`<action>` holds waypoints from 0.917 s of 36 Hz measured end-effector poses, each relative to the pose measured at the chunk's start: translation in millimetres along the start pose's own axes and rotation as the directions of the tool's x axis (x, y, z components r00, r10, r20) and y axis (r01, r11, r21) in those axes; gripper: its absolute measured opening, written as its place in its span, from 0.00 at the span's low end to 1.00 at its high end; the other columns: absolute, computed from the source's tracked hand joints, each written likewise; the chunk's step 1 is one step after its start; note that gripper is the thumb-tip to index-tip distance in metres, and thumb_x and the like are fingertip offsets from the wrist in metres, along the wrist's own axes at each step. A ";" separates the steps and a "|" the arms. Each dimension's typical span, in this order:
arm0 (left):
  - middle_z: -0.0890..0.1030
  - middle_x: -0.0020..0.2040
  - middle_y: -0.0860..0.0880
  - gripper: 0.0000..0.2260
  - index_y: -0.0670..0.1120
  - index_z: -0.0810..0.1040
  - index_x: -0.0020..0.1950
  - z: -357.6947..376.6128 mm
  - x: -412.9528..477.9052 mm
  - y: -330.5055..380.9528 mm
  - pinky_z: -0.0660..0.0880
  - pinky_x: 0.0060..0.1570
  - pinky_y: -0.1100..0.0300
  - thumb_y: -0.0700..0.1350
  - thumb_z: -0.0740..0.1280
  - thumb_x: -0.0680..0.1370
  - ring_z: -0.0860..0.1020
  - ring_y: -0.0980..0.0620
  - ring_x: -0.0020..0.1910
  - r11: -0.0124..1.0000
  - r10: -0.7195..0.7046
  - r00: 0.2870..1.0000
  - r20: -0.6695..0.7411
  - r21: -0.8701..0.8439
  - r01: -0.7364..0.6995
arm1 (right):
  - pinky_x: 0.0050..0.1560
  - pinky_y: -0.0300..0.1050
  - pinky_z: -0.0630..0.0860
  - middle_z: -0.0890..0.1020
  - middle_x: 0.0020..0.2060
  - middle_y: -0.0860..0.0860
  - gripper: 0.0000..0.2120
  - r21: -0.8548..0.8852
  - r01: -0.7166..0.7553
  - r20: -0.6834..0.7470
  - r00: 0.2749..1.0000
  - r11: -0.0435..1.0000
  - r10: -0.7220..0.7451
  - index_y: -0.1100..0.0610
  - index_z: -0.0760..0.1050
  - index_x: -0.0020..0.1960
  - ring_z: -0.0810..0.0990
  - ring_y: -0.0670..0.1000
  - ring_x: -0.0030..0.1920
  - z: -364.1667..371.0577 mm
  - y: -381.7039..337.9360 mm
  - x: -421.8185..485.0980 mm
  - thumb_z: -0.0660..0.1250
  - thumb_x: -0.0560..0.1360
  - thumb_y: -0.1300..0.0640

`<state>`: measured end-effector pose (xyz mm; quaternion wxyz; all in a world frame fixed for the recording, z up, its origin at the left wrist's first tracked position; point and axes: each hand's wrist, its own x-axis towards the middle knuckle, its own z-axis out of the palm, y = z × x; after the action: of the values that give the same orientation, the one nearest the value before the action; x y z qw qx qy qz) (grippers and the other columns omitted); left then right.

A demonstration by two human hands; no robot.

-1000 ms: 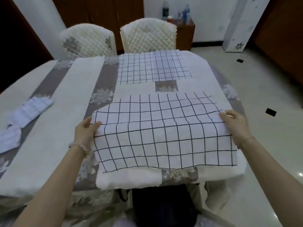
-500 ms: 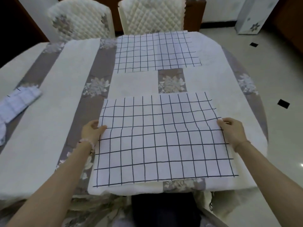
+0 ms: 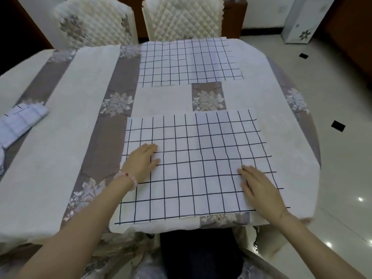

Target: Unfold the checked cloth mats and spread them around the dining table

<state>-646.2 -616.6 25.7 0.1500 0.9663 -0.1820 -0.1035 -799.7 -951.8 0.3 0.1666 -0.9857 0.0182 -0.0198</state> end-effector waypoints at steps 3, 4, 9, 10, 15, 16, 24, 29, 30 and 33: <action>0.56 0.78 0.49 0.32 0.44 0.57 0.76 6.6 1.6 -5.4 0.50 0.75 0.54 0.60 0.55 0.78 0.53 0.49 0.77 0.998 -0.048 0.993 0.107 0.044 0.043 | 0.68 0.54 0.65 0.72 0.69 0.51 0.25 -0.069 -0.009 0.109 0.994 0.998 0.016 0.56 0.69 0.70 0.70 0.55 0.70 4.2 2.7 -7.0 0.49 0.77 0.48; 0.54 0.78 0.50 0.33 0.45 0.55 0.77 6.2 1.8 -7.3 0.50 0.75 0.52 0.61 0.54 0.77 0.51 0.50 0.77 0.996 -0.057 0.990 0.127 0.069 0.048 | 0.69 0.53 0.63 0.70 0.70 0.50 0.26 -0.079 -0.020 0.130 0.991 0.997 0.030 0.55 0.67 0.71 0.68 0.54 0.71 4.2 4.5 -9.4 0.48 0.77 0.48; 0.45 0.78 0.54 0.34 0.48 0.46 0.78 -6.4 4.2 -18.7 0.47 0.76 0.51 0.61 0.55 0.78 0.45 0.53 0.77 0.987 -0.105 0.975 0.195 0.141 0.078 | 0.73 0.46 0.48 0.55 0.74 0.41 0.29 -0.083 -0.028 0.204 0.978 0.996 0.045 0.47 0.53 0.75 0.54 0.45 0.75 0.7 10.8 -21.3 0.39 0.76 0.42; 0.44 0.78 0.54 0.34 0.49 0.45 0.78 -9.2 5.8 -21.5 0.47 0.76 0.51 0.61 0.55 0.78 0.45 0.53 0.77 0.988 -0.111 0.970 0.216 0.132 0.083 | 0.74 0.44 0.46 0.51 0.74 0.39 0.29 -0.083 -0.033 0.219 0.974 0.996 0.051 0.45 0.50 0.75 0.50 0.43 0.75 0.3 11.9 -23.8 0.37 0.75 0.41; 0.42 0.78 0.55 0.38 0.50 0.43 0.78 -17.5 13.5 -27.6 0.48 0.76 0.51 0.63 0.58 0.76 0.43 0.53 0.77 0.988 -0.124 0.950 0.287 0.127 0.091 | 0.74 0.43 0.42 0.47 0.74 0.38 0.30 -0.088 -0.066 0.256 0.963 0.994 0.086 0.45 0.45 0.75 0.44 0.41 0.75 -1.6 12.0 -33.0 0.35 0.74 0.40; 0.42 0.78 0.55 0.38 0.50 0.43 0.78 -17.7 14.4 -28.1 0.48 0.76 0.50 0.64 0.58 0.76 0.43 0.53 0.77 0.988 -0.125 0.948 0.292 0.126 0.091 | 0.74 0.43 0.42 0.47 0.74 0.38 0.30 -0.086 -0.069 0.258 0.962 0.994 0.089 0.44 0.44 0.74 0.43 0.41 0.74 -2.2 11.8 -34.1 0.35 0.74 0.39; 0.43 0.78 0.53 0.37 0.49 0.44 0.78 -19.7 15.2 -27.5 0.48 0.76 0.49 0.61 0.59 0.77 0.44 0.52 0.78 0.989 -0.129 0.942 0.311 0.103 0.102 | 0.73 0.42 0.42 0.42 0.72 0.38 0.30 -0.069 -0.067 0.335 0.938 0.995 0.087 0.47 0.44 0.76 0.41 0.41 0.75 -16.2 8.0 -30.2 0.39 0.76 0.39; 0.49 0.79 0.52 0.34 0.50 0.48 0.78 -29.1 3.8 -22.0 0.49 0.76 0.50 0.58 0.60 0.78 0.47 0.51 0.78 0.995 -0.089 0.971 0.223 0.057 0.078 | 0.73 0.39 0.51 0.57 0.75 0.44 0.24 0.111 -0.198 0.387 0.911 0.974 0.141 0.50 0.57 0.75 0.52 0.45 0.76 -43.6 -6.0 -23.6 0.57 0.80 0.53; 0.51 0.78 0.51 0.33 0.50 0.49 0.78 -31.4 0.3 -20.2 0.50 0.76 0.51 0.56 0.61 0.78 0.48 0.50 0.78 0.997 -0.074 0.978 0.193 0.047 0.066 | 0.72 0.38 0.54 0.60 0.75 0.45 0.23 0.136 -0.212 0.367 0.918 0.968 0.150 0.51 0.60 0.74 0.56 0.46 0.75 -49.3 -11.0 -24.7 0.58 0.80 0.54; 0.59 0.77 0.48 0.29 0.49 0.54 0.77 -39.1 -14.0 -15.0 0.57 0.74 0.51 0.54 0.61 0.79 0.56 0.49 0.76 0.999 -0.052 0.991 0.127 0.014 0.051 | 0.63 0.37 0.64 0.72 0.68 0.48 0.19 0.167 -0.246 0.318 0.930 0.955 0.184 0.53 0.69 0.69 0.69 0.48 0.68 -63.7 -25.3 -31.9 0.60 0.79 0.55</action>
<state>-644.2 -588.1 59.3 0.1301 0.9629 -0.1667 -0.1678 -833.7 -947.5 67.7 0.2688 -0.9468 0.0991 0.1463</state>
